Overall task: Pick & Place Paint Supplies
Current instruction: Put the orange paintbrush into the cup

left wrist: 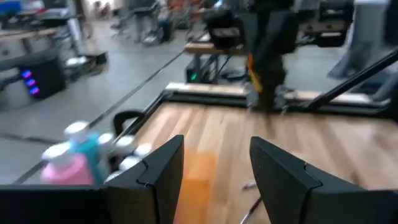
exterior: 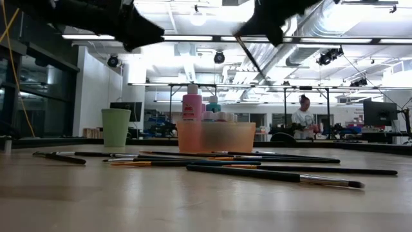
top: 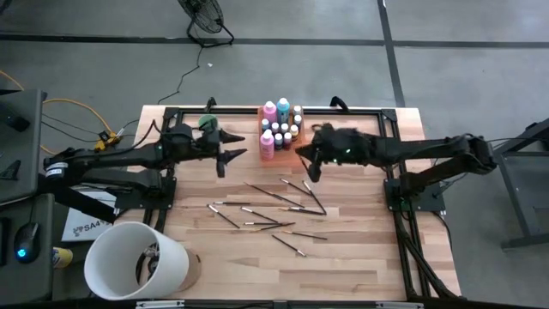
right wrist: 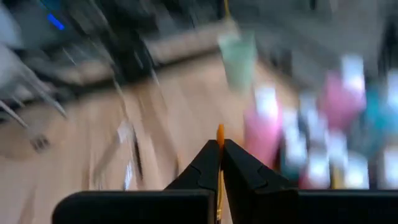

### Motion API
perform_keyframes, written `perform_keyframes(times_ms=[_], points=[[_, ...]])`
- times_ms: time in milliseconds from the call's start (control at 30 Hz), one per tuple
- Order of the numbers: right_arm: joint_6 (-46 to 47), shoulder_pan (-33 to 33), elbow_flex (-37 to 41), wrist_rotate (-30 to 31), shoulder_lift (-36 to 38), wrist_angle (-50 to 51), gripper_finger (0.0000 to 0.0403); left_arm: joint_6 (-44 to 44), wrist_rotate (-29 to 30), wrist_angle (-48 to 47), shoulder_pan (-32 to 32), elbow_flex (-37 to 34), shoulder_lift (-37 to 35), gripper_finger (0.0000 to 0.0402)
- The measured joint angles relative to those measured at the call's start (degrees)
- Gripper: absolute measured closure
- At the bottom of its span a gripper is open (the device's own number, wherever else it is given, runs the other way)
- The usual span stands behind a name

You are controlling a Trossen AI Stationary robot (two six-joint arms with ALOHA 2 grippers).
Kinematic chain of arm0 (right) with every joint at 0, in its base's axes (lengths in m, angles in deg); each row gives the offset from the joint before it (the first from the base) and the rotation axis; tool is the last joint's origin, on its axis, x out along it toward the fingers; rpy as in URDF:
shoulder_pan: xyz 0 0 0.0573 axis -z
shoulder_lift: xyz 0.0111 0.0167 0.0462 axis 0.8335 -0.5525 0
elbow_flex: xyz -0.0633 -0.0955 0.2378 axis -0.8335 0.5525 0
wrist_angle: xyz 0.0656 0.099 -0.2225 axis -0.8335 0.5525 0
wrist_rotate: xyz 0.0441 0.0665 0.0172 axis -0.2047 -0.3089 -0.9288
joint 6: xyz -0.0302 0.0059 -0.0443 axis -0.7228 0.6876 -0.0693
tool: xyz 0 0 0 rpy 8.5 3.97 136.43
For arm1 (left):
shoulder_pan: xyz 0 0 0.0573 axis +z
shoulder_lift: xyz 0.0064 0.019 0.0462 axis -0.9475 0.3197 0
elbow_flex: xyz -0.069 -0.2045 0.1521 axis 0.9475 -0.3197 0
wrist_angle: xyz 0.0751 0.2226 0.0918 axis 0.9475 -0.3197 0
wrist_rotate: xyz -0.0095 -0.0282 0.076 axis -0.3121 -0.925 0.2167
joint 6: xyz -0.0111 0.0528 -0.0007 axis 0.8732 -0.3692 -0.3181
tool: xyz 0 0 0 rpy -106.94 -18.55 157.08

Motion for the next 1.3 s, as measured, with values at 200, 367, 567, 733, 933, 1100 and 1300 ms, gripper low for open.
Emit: perform_keyframes(times_ms=[200,367,567,733,933,1100,1300], points=[[-14.71,4.05,-0.04,-10.50,-1.03,-19.71,0.0399,3.92,-5.16,11.11,0.00,3.33,9.08,0.0222],[-17.85,7.59,0.00,-18.12,-5.53,-28.51,0.0399,4.29,-8.34,11.27,0.00,11.99,17.84,0.0222],[-18.67,9.41,0.00,-22.81,-8.94,-37.61,0.0399,4.19,-8.94,9.55,0.00,20.06,24.68,0.0222],[-18.83,10.33,0.00,-25.57,-8.89,-40.49,0.0399,4.15,-7.01,9.16,0.00,20.93,26.14,0.0222],[-17.56,11.37,0.00,-28.97,-8.86,-43.77,0.0399,4.14,-5.38,9.16,0.00,21.04,26.14,0.0222],[-17.95,11.57,0.00,-29.38,-9.18,-43.52,0.0399,4.14,-5.47,8.99,0.00,21.04,26.14,0.0249],[-17.79,11.60,0.00,-28.95,-9.18,-42.31,0.0399,3.48,-5.84,9.31,-0.02,21.03,26.14,0.0349]])
